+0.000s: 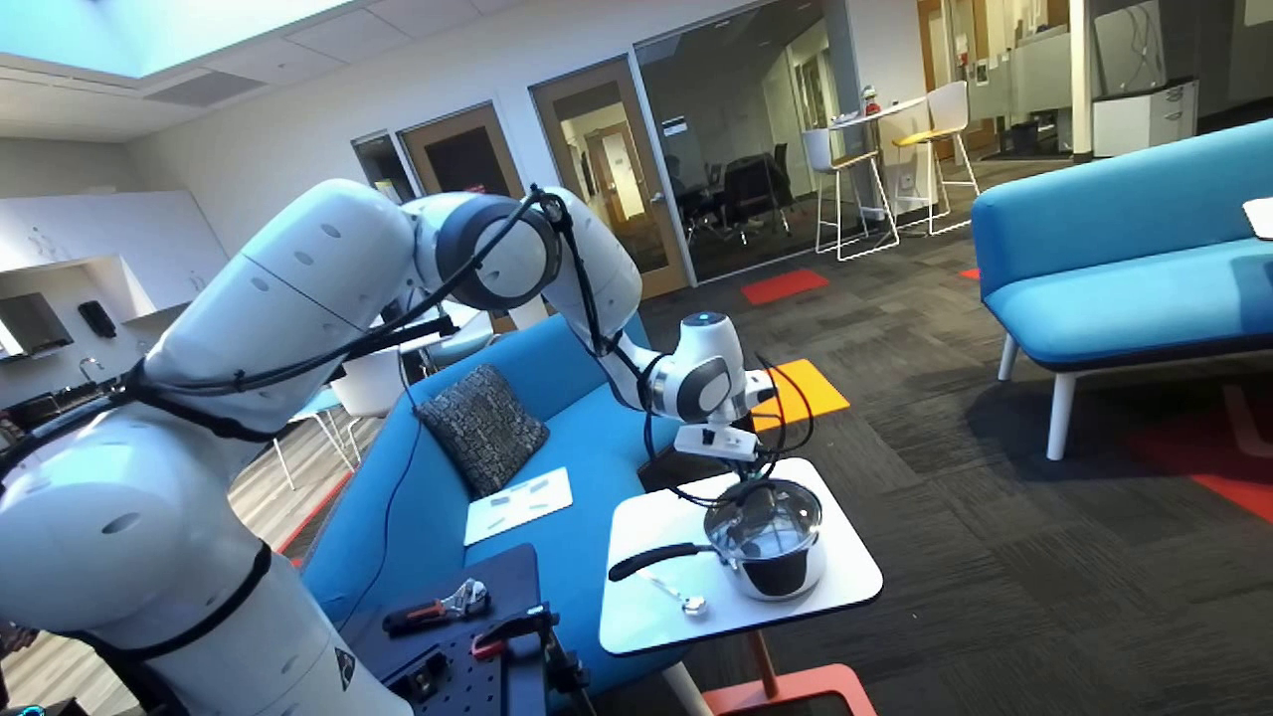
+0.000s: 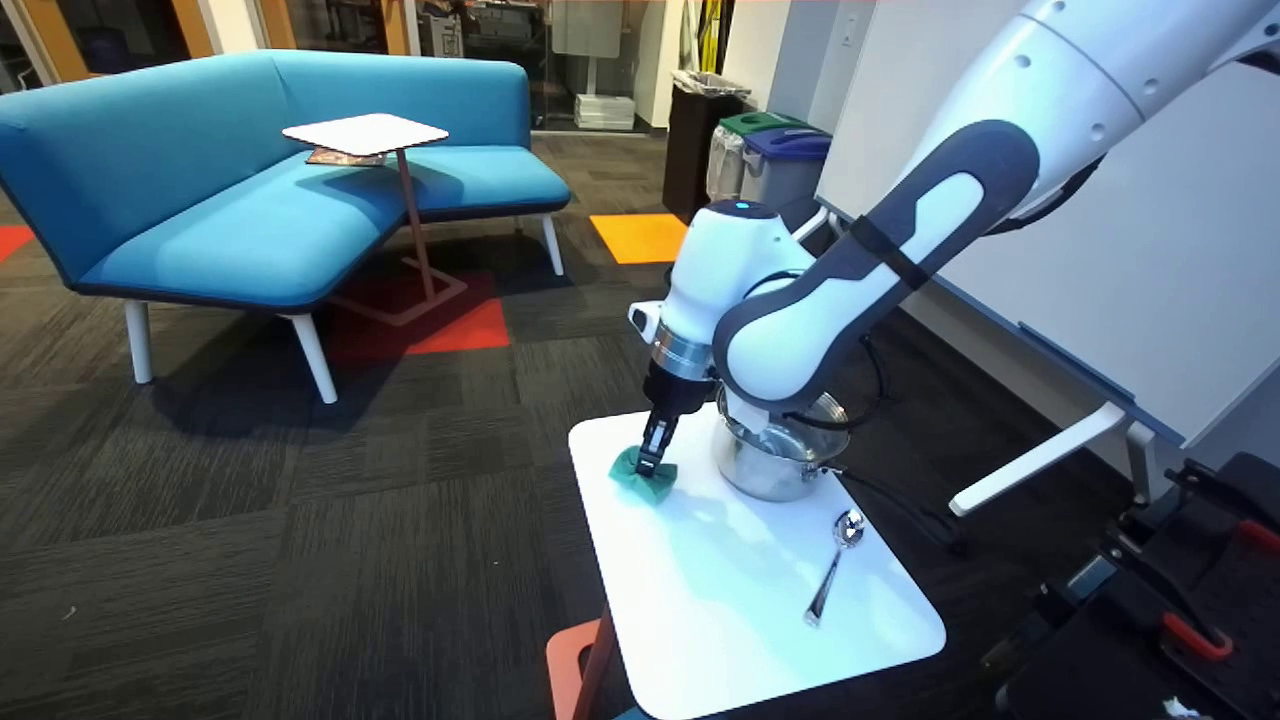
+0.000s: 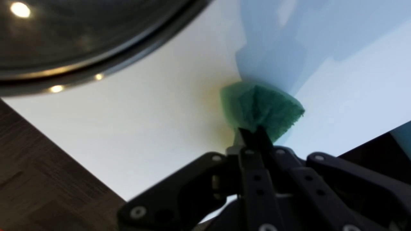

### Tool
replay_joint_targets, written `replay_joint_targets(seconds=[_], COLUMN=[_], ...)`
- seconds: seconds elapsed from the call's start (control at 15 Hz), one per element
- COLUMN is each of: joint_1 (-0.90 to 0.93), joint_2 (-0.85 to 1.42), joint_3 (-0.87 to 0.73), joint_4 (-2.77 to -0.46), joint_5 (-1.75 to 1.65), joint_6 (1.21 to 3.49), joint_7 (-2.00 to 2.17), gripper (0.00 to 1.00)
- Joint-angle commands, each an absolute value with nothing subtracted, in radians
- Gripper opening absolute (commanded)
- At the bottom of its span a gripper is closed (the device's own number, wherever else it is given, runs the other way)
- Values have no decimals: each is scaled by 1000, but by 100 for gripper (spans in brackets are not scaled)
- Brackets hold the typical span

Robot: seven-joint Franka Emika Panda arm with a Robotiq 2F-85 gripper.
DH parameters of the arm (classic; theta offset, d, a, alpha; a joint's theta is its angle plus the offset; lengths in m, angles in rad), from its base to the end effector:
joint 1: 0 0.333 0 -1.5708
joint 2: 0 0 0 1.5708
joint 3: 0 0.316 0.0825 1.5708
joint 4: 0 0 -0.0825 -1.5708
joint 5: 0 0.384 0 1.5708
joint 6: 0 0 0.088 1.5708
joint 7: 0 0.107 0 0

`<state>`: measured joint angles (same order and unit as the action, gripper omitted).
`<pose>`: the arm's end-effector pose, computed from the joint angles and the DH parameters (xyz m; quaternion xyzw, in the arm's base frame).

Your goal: Use the sponge to scrub the table

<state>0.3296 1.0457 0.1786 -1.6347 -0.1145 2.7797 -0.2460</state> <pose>0.5807 0.3175 0.0241 -0.9254 -0.3709 -0.0520 0.0586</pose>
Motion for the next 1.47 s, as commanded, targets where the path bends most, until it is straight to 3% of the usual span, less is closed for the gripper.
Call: replay_joint_targets(seconds=[0.0,0.33,1.4], joint_1=[361,369,295], joint_2=[1084,1091,853], joint_3=[156,171,306], joint_4=[-1563,-1582,-2112], joint_5=[-142,-142,-96], joint_6=[2725,2702,2830], joint_7=[-198,-207,-151], gripper=[1,1,1])
